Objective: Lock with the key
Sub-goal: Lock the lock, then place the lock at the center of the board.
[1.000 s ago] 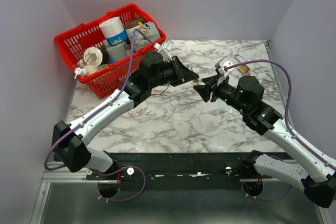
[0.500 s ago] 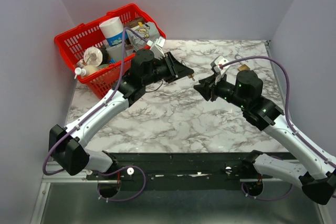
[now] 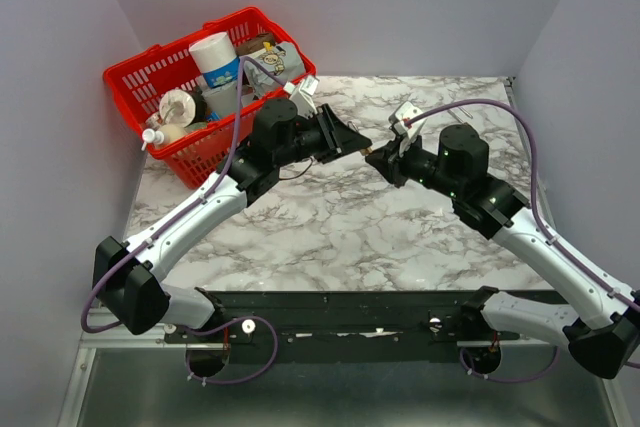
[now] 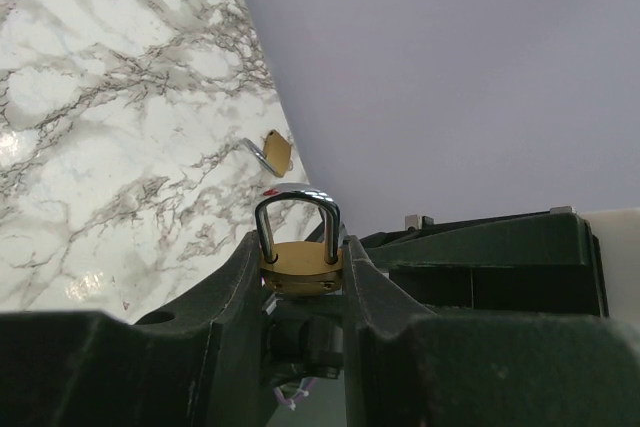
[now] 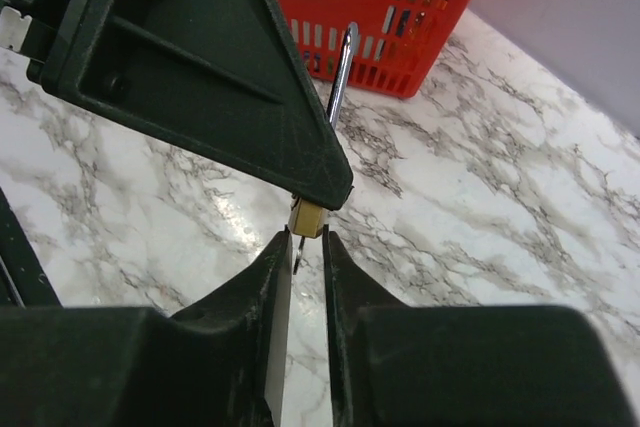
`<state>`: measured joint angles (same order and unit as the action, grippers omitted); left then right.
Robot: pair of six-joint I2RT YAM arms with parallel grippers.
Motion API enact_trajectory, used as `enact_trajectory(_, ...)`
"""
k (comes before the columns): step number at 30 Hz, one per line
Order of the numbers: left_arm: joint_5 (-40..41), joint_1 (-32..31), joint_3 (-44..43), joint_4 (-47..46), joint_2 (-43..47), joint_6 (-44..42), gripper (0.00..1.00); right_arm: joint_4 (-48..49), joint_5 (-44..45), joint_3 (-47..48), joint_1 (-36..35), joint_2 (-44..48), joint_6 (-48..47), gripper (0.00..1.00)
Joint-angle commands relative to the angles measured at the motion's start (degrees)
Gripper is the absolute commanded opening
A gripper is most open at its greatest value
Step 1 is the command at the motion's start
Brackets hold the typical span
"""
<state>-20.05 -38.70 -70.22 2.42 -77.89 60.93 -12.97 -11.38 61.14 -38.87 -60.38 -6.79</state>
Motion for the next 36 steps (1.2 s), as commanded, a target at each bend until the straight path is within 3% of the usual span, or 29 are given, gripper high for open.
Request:
enact_trajectory(1, -0.42, -0.24, 0.87, -2.15, 2.04, 0.95, 0.0, 1.98, -1.02, 1.08, 0.2, -0.44, -2.09, 0.19)
enact_trajectory(5, 0.54, -0.24, 0.69, -1.98, 2.04, 0.95, 0.0, 2.16, -0.84, 1.17, 0.11, -0.27, -2.53, 0.01)
enact_trajectory(13, 8.18, 1.69, -3.7, 3.56, -1.47, -1.69, 0.0, 3.3, -1.28, -2.6, -0.41, 1.32, -1.74, 0.01)
enact_trajectory(24, 10.65, 6.09, -10.37, 4.35, -5.78, -2.91, 0.0, 4.18, -0.4, -6.29, -0.85, 2.46, 4.4, 0.01)
enact_trajectory(26, 11.0, 6.09, -12.04, 5.31, -5.87, -6.24, 0.0, 4.18, -0.57, -6.83, -0.77, 3.07, 5.64, 0.01)
enact_trajectory(32, 11.35, 4.51, -10.74, 14.71, -1.92, -31.01, 0.0, 3.4, 5.65, -9.02, -0.33, 6.31, 14.07, 0.01)
enact_trajectory(36, 16.87, 4.51, -12.58, 27.96, -1.22, -41.58, 0.0, 2.51, 10.48, -8.94, -0.24, 7.56, 18.37, 0.01)
